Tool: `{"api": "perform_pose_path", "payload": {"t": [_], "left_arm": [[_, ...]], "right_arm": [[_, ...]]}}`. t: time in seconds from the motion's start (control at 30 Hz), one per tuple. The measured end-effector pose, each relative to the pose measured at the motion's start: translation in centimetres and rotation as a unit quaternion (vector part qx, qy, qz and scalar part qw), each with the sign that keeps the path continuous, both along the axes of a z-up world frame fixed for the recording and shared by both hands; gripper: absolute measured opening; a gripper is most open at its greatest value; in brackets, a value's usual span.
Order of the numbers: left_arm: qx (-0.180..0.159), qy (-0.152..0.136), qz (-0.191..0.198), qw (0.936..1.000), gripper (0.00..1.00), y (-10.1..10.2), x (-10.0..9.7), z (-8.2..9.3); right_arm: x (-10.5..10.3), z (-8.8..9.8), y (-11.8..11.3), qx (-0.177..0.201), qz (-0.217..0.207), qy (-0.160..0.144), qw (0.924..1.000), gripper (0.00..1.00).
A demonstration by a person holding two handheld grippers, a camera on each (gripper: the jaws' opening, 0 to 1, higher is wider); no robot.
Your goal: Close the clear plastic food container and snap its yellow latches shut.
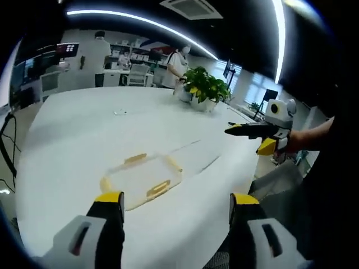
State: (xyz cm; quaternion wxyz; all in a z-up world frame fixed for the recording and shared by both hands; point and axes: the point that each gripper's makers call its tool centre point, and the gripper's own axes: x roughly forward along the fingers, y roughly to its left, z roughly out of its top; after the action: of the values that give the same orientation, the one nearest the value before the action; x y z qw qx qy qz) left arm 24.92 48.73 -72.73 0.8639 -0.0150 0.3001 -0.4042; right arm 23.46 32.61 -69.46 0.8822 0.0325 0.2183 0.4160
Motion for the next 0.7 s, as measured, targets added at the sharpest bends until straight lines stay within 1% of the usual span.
{"api": "perform_pose_path", "payload": {"t": [0.13, 0.3, 0.4, 0.47, 0.53, 0.7], "left_arm": [[0.007, 0.0, -0.009, 0.9999, 0.7, 0.0, 0.3, -0.3], [0.022, 0.003, -0.022, 0.9995, 0.69, 0.4, 0.5, -1.0], [0.027, 0.006, -0.032, 0.9991, 0.67, 0.6, 0.6, -1.3], [0.032, 0.005, -0.04, 0.9987, 0.67, 0.5, 0.7, -1.4], [0.035, 0.004, -0.044, 0.9984, 0.67, 0.6, 0.9, -1.5], [0.041, 0.003, -0.049, 0.9979, 0.65, 0.8, 1.5, -1.7]], "right_arm": [[0.6, -0.2, -0.1, 0.001, -0.003, 0.002, 1.0, 0.69], [0.9, -0.7, -0.1, -0.01, 0.003, 0.0, 0.9999, 0.68], [1.2, -1.1, -0.1, -0.016, 0.006, 0.001, 0.9999, 0.64], [1.4, -1.2, 0.0, -0.013, 0.009, 0.001, 0.9999, 0.64], [1.6, -1.5, 0.1, -0.024, 0.013, -0.001, 0.9996, 0.63], [2.1, -1.5, 0.2, -0.023, 0.014, -0.003, 0.9996, 0.61]]}}
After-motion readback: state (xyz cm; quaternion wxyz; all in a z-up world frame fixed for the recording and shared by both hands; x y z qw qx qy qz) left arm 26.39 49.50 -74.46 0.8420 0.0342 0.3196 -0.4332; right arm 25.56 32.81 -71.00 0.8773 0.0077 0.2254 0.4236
